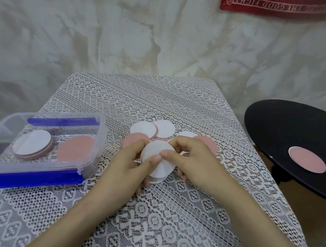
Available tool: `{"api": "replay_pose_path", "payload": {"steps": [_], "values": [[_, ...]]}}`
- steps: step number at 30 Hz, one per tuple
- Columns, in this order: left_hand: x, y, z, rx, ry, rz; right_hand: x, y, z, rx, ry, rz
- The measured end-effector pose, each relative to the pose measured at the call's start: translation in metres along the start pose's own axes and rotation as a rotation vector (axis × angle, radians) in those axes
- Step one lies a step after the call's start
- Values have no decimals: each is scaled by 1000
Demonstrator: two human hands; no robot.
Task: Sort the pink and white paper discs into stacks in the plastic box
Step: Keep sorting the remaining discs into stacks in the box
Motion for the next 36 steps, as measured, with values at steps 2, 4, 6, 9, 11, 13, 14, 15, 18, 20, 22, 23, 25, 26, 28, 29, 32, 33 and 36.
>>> {"api": "replay_pose_path", "payload": {"steps": [2,4,6,9,11,13,14,15,18,20,22,23,25,26,28,29,32,33,36], "values": [[1,0,1,19,4,16,0,3,3,-12,18,-84],[3,-1,1,28,17,25,-5,12,7,-59,16,-189],[4,-1,2,25,27,34,-10,25,10,-123,-11,-357],[9,2,5,6,43,38,-19,29,11,-84,-70,-651],[13,4,7,-3,51,27,-21,27,12,-54,-96,-717],[15,5,8,-7,55,26,-19,26,12,-47,-118,-718],[15,5,8,-9,56,22,-19,26,12,-51,-133,-700],[16,6,8,-13,59,17,-17,28,12,-68,-148,-677],[16,7,7,-23,66,17,-14,39,13,-148,-146,-588],[13,8,7,-38,62,27,-20,41,14,-143,-143,-501],[11,9,6,-60,55,43,-26,41,13,-130,-131,-389],[10,10,5,-68,50,53,-25,42,12,-147,-120,-324],[8,11,5,-86,46,75,-23,48,7,-202,-113,-127],[7,11,4,-95,47,85,-22,51,4,-210,-114,-20],[5,11,4,-103,36,117,-20,48,-3,-136,-99,90],[3,9,4,-95,26,128,-18,43,-6,-81,-88,80],[-5,-6,0,-38,-3,74,-17,31,-17,-23,-65,-13],[-7,-11,-2,-17,-10,56,-18,28,-20,-24,-66,-9],[-14,-25,-7,40,-37,44,-17,16,-29,8,-48,10]]}}
Point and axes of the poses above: each hand's wrist, its own z-axis towards the middle knuckle, its own y-axis out of the back of the hand, x = y × z, the point moved 10 cm from there along z, towards the middle knuckle, and after that the axes turned 7 degrees about -z, right-handed, at the moved point
